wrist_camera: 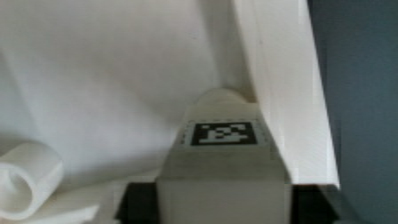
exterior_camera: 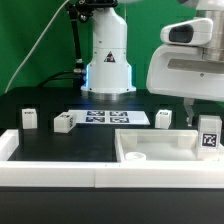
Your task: Assemble one leg
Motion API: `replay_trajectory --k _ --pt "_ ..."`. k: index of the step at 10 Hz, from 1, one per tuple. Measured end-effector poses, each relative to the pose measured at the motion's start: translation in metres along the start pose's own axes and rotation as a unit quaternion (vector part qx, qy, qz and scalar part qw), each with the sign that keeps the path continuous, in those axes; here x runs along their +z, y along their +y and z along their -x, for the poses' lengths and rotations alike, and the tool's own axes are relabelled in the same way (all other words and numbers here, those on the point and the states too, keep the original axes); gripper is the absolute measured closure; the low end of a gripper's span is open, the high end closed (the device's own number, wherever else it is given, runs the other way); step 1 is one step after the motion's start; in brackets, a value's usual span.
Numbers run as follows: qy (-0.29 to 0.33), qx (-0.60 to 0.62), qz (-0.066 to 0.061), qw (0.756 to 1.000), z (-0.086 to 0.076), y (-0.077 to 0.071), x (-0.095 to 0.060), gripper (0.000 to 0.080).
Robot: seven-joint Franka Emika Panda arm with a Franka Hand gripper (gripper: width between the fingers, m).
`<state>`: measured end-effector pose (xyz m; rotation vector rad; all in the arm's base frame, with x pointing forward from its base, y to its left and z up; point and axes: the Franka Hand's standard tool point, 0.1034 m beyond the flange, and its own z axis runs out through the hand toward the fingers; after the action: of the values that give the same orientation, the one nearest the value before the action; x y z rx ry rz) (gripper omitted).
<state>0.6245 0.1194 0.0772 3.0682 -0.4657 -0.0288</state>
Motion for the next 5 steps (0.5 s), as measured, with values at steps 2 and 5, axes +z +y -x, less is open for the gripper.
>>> replay_trajectory --k 2,5 --pt "0.001 0.010 0.000 1.000 -0.0005 0.0002 -0.0002 0.0507" --pt "0.018 0.206 -0.030 0.978 -0.0013 0.0012 0.0002 0.0507"
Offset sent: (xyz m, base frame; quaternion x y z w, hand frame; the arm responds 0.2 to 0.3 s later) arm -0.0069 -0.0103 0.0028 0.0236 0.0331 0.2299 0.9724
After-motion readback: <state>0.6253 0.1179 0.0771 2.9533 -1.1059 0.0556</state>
